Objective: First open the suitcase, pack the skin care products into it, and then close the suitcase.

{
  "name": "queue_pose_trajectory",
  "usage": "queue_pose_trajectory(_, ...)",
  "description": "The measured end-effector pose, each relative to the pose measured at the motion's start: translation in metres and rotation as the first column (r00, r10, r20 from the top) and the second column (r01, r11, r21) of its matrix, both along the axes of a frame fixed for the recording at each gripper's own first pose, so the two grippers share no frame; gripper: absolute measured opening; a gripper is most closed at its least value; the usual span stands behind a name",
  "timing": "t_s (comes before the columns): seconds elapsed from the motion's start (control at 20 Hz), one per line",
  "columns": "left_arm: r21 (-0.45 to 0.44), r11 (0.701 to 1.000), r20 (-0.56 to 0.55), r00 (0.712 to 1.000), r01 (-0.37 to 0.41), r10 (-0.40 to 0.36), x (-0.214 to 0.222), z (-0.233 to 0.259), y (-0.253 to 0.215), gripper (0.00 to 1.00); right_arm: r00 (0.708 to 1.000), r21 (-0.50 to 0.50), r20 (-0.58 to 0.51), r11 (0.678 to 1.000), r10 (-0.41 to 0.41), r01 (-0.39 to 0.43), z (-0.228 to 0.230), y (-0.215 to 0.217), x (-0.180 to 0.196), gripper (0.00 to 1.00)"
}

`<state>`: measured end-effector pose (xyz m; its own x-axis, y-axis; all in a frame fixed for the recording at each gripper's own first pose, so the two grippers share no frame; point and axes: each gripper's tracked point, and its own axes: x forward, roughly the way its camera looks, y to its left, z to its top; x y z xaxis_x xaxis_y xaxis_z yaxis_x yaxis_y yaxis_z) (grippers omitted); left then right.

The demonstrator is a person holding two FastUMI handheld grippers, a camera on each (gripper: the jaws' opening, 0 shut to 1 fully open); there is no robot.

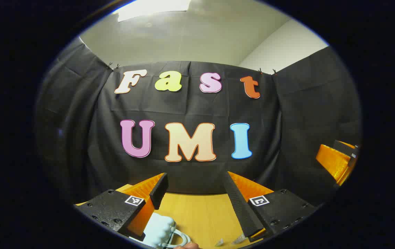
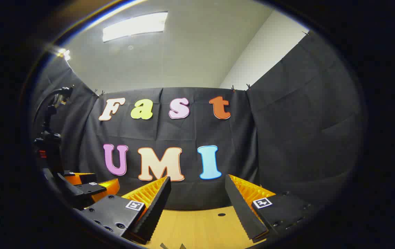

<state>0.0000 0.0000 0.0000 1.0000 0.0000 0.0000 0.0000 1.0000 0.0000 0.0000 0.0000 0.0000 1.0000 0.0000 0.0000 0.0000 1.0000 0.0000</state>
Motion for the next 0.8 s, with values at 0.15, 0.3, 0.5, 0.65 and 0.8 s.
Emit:
queue_pose_trajectory(0.15, -0.022, 1.0, 0.003, 1.0, -0.008, 0.008, 0.0, 0.002, 0.0, 0.95, 0.999, -0.01, 0.028, 1.0, -0.018, 0.018, 0.003, -0.007, 0.004, 0.97)
queue_pose_trajectory(0.3, 0.032, 0.999, 0.041, 0.999, -0.028, 0.027, -0.001, 0.011, 0.005, 0.95, 1.0, -0.023, 0.003, 1.0, -0.01, 0.01, -0.007, -0.005, 0.009, 0.97)
queue_pose_trajectory(0.5, 0.033, 0.999, 0.034, 0.999, 0.003, -0.004, -0.005, 0.004, -0.001, 0.94, 0.999, -0.017, -0.042, 1.0, 0.007, -0.007, -0.024, 0.001, 0.014, 0.98)
queue_pose_trajectory(0.65, 0.019, 1.0, 0.03, 1.0, -0.003, 0.002, -0.006, 0.001, 0.005, 0.95, 0.998, -0.013, -0.065, 1.0, 0.024, -0.025, -0.032, 0.008, 0.016, 0.97)
queue_pose_trajectory(0.8, -0.021, 0.999, 0.033, 0.999, -0.024, 0.024, -0.005, 0.002, 0.014, 0.94, 0.998, -0.011, -0.06, 1.0, 0.026, -0.027, -0.03, 0.006, 0.019, 0.98)
